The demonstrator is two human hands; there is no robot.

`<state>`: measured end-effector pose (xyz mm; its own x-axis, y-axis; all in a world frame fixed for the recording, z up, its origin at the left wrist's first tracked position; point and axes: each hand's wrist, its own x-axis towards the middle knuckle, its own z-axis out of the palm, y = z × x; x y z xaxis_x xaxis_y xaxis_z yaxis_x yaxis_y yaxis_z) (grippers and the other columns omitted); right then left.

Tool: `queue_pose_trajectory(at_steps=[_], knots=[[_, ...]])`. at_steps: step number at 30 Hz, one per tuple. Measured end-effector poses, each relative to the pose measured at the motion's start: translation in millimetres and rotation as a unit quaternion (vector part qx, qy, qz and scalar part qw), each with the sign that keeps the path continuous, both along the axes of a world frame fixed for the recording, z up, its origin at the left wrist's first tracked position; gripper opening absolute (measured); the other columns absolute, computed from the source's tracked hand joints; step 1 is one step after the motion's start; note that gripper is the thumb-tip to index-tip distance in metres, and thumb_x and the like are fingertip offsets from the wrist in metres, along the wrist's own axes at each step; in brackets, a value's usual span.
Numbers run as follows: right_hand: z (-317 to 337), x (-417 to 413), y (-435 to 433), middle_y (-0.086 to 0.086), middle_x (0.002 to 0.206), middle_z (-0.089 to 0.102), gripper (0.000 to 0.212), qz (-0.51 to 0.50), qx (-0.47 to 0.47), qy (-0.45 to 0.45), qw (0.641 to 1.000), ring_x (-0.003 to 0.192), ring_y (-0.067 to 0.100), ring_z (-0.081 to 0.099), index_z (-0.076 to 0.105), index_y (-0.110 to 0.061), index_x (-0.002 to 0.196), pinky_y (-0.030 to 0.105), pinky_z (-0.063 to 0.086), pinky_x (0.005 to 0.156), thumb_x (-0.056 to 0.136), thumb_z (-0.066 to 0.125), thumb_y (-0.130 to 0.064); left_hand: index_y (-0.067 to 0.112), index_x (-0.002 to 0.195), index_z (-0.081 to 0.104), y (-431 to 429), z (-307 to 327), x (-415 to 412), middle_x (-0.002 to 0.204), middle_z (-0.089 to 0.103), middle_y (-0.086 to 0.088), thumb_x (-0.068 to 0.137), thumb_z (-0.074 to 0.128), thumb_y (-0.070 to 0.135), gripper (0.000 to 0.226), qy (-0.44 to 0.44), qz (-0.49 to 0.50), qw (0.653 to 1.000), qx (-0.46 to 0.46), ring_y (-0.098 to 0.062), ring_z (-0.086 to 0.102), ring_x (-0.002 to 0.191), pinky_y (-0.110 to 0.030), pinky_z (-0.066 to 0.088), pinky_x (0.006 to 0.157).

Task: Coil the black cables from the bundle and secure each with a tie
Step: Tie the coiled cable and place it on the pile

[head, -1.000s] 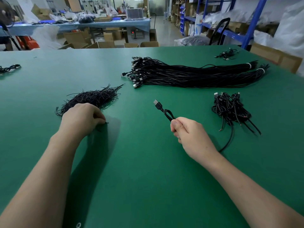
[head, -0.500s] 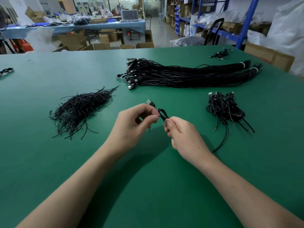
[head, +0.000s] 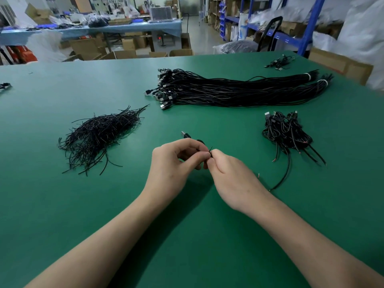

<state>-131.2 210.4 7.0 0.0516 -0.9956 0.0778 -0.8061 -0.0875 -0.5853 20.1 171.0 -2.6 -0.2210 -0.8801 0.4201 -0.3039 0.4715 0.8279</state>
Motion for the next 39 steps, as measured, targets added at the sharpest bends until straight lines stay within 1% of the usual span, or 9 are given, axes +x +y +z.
queue_pose_trajectory(at_steps=[4, 8, 11, 14, 17, 24, 27, 31, 39], knots=[[1.7, 1.0, 1.9, 0.0, 0.093, 0.063, 0.025, 0.026, -0.024, 0.031, 0.999, 0.086, 0.028, 0.058, 0.052, -0.02, 0.104, 0.044, 0.046, 0.074, 0.109, 0.031, -0.034, 0.034, 0.081, 0.073, 1.3, 2.0, 0.6, 0.064, 0.069, 0.008, 0.087, 0.078, 0.028, 0.01, -0.019, 0.034, 0.999, -0.009, -0.017, 0.064, 0.061, -0.02, 0.047, 0.059], [0.7, -0.5, -0.2, -0.006, 0.075, 0.054, 0.025, 0.042, -0.011, -0.049, 0.998, 0.068, 0.017, 0.05, 0.055, -0.025, 0.098, 0.039, 0.038, 0.061, 0.108, 0.034, -0.035, 0.036, 0.081, 0.074, 3.6, 5.6, -0.6, 0.058, 0.058, 0.012, 0.086, 0.078, 0.033, 0.007, -0.03, 0.072, 0.996, -0.04, -0.009, 0.052, 0.059, -0.018, 0.038, 0.057], [-0.6, -0.6, 0.0, -0.004, 0.071, 0.052, 0.028, 0.058, 0.003, -0.089, 0.994, 0.059, 0.015, 0.045, 0.054, -0.03, 0.09, 0.038, 0.038, 0.06, 0.107, 0.034, -0.038, 0.035, 0.082, 0.077, 3.1, 7.1, 0.3, 0.07, 0.05, 0.006, 0.083, 0.081, 0.032, 0.005, -0.044, 0.1, 0.991, -0.077, -0.01, 0.049, 0.072, -0.017, 0.037, 0.064], [-3.0, -1.2, -0.5, -0.003, 0.072, 0.052, 0.03, 0.074, 0.016, -0.127, 0.989, 0.059, 0.013, 0.043, 0.056, -0.03, 0.088, 0.038, 0.038, 0.06, 0.107, 0.035, -0.039, 0.031, 0.085, 0.079, 2.6, 7.3, 0.6, 0.083, 0.052, -0.002, 0.084, 0.079, 0.036, 0.005, -0.072, 0.105, 0.987, -0.095, -0.016, 0.053, 0.086, -0.033, 0.046, 0.078], [-4.6, -1.3, -1.8, -0.012, 0.067, 0.045, 0.031, 0.083, 0.018, -0.2, 0.976, 0.056, 0.008, 0.038, 0.059, -0.026, 0.089, 0.034, 0.033, 0.06, 0.108, 0.037, -0.037, 0.03, 0.086, 0.079, 1.7, 8.8, -0.1, 0.087, 0.048, 0.001, 0.088, 0.072, 0.043, 0.016, -0.109, 0.123, 0.973, -0.159, -0.022, 0.046, 0.09, -0.044, 0.043, 0.084], [-5.8, -3.4, -5.2, -0.019, 0.06, 0.044, 0.031, 0.061, 0.012, -0.282, 0.957, 0.057, 0.012, 0.034, 0.059, -0.023, 0.084, 0.037, 0.028, 0.059, 0.097, 0.04, -0.044, 0.036, 0.095, 0.079, -1.5, 10.5, 7.1, 0.113, 0.056, 0.006, 0.098, 0.06, 0.039, 0.02, -0.202, 0.105, 0.935, -0.271, -0.023, 0.044, 0.108, -0.039, 0.031, 0.092], [-5.3, -8.6, -5.0, -0.016, 0.063, 0.044, 0.029, 0.061, 0.011, -0.263, 0.963, 0.06, 0.015, 0.037, 0.059, -0.023, 0.084, 0.038, 0.03, 0.06, 0.1, 0.042, -0.04, 0.04, 0.109, 0.077, -6.2, 15.7, 17.7, 0.128, 0.058, 0.007, 0.101, 0.055, 0.04, 0.023, -0.278, 0.046, 0.911, -0.3, -0.026, 0.045, 0.12, -0.042, 0.029, 0.099], [-4.6, -13.8, -4.0, -0.002, 0.068, 0.043, 0.03, 0.071, 0.012, -0.181, 0.981, 0.06, 0.016, 0.039, 0.06, -0.027, 0.082, 0.037, 0.033, 0.061, 0.106, 0.042, -0.036, 0.04, 0.122, 0.072, -12.6, 22.4, 34.1, 0.132, 0.061, 0.009, 0.095, 0.06, 0.049, 0.031, -0.348, -0.031, 0.886, -0.306, -0.027, 0.05, 0.12, -0.04, 0.032, 0.1], [5.4, -10.6, 3.5, -0.004, 0.069, 0.042, 0.03, 0.112, 0.052, -0.123, 0.985, 0.056, 0.01, 0.035, 0.055, -0.024, 0.08, 0.036, 0.031, 0.059, 0.107, 0.041, -0.028, 0.033, 0.111, 0.077, -18.6, 27.5, 38.0, 0.127, 0.067, 0.013, 0.083, 0.074, 0.054, 0.035, -0.354, -0.081, 0.884, -0.294, -0.02, 0.059, 0.117, -0.038, 0.044, 0.093]])
